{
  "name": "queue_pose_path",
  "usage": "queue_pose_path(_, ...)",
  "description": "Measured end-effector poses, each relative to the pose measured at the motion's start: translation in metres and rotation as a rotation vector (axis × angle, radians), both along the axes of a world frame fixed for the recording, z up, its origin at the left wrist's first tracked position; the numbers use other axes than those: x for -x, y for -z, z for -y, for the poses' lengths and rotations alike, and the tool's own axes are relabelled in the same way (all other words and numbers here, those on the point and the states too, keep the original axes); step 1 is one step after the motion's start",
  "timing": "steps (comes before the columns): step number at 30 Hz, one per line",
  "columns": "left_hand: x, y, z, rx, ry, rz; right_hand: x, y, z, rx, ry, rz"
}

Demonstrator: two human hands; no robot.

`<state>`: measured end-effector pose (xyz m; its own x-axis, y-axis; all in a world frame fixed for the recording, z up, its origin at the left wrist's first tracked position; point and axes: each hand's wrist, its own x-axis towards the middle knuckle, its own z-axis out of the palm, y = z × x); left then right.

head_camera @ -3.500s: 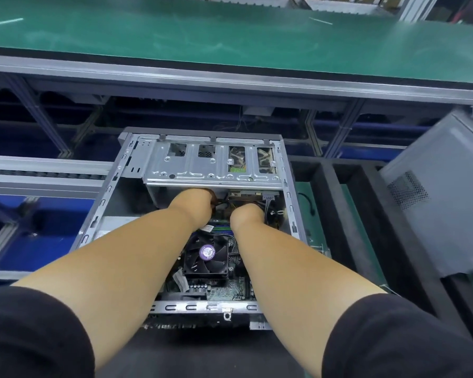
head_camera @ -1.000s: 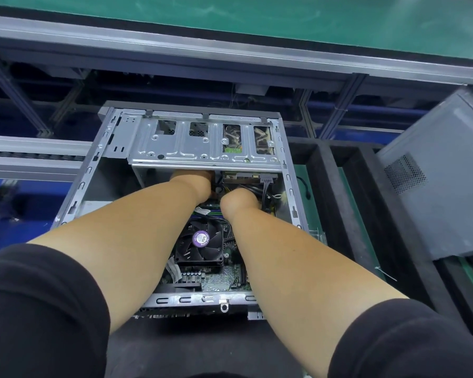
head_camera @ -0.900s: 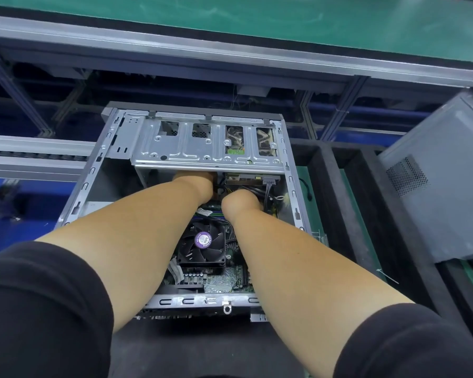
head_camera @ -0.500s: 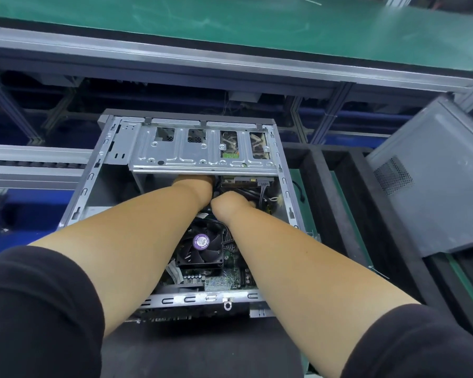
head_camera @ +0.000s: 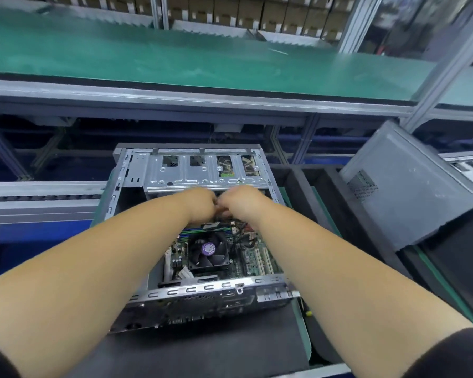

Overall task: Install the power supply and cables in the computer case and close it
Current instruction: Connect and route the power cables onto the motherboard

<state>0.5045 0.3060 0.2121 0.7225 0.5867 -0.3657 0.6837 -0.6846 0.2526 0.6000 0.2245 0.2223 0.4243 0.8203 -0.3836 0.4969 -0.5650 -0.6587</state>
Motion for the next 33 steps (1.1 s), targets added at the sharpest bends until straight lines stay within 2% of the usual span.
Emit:
queue_pose_path(4,0.0,-0.015,0.01,-0.065,-0.097,0.242,-0.016,-0.021,0.025,-0.325,0.132,-0.037)
queue_pose_path(8,-0.007,-0.025,0.024,0.007,-0.144,0.457,-0.057,-0.036,0.047,-0.476,0.296,-0.01)
queue_pose_path(11,-0.02,-0.03,0.039,0.018,-0.153,0.542,-0.096,-0.034,0.054,-0.472,0.435,-0.105)
queue_pose_path(14,-0.041,-0.032,0.053,0.049,-0.184,0.606,-0.136,-0.022,0.054,-0.301,0.528,-0.23)
queue_pose_path(16,-0.059,-0.032,0.061,0.051,-0.184,0.636,-0.16,-0.003,0.061,-0.195,0.477,-0.253)
queue_pose_path(19,-0.086,-0.03,0.074,0.043,-0.168,0.672,-0.19,0.032,0.072,-0.218,0.433,-0.233)
queue_pose_path(25,-0.12,-0.024,0.09,-0.099,-0.079,0.637,-0.23,0.099,0.062,-0.029,0.343,-0.221)
queue_pose_path(30,-0.121,-0.017,0.089,-0.149,-0.177,0.623,-0.246,0.129,0.039,0.349,-0.18,0.265)
queue_pose_path(33,-0.114,-0.013,0.087,-0.15,-0.268,0.625,-0.251,0.152,0.024,0.366,-0.492,0.52)
